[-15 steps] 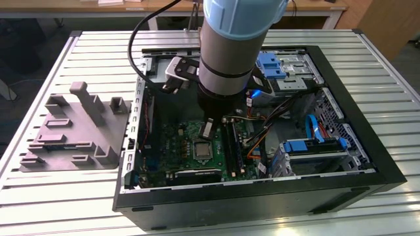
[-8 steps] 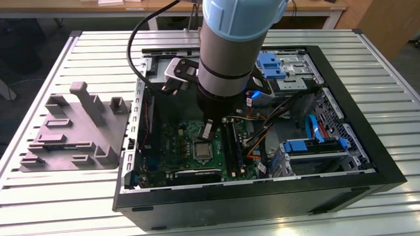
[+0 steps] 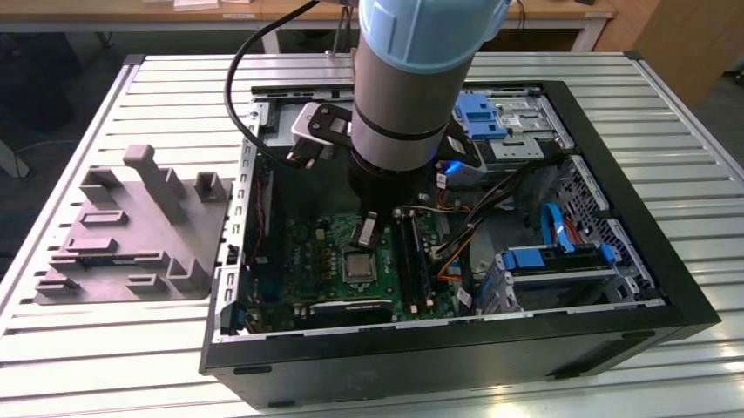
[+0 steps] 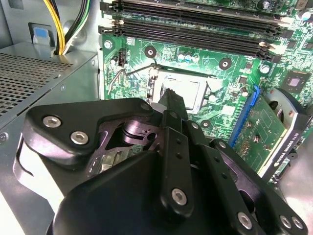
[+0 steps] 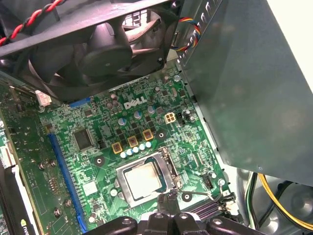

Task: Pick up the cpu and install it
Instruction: 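Install the first cpu locking lever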

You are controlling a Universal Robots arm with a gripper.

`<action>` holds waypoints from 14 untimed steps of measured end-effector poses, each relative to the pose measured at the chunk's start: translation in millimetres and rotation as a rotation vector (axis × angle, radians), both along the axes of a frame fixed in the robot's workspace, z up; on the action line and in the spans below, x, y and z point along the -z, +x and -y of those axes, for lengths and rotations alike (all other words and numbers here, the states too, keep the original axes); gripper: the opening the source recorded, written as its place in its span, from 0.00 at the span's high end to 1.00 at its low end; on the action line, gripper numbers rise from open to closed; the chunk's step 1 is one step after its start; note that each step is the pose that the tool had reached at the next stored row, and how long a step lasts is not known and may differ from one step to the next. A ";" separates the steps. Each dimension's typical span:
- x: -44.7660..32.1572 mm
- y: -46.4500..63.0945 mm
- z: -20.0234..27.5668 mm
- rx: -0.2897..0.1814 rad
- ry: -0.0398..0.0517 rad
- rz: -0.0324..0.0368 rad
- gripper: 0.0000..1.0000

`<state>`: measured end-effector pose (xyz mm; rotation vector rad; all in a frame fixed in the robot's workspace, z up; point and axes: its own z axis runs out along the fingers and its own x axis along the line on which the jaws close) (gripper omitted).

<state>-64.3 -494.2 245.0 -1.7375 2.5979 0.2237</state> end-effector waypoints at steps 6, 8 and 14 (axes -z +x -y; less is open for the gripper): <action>-3.6 0.1 -2.7 0.000 0.0003 0.0064 0.89; -4.0 0.1 -5.2 0.000 0.0001 0.0087 0.89; -3.5 4.8 -17.1 0.000 0.0000 0.0089 0.89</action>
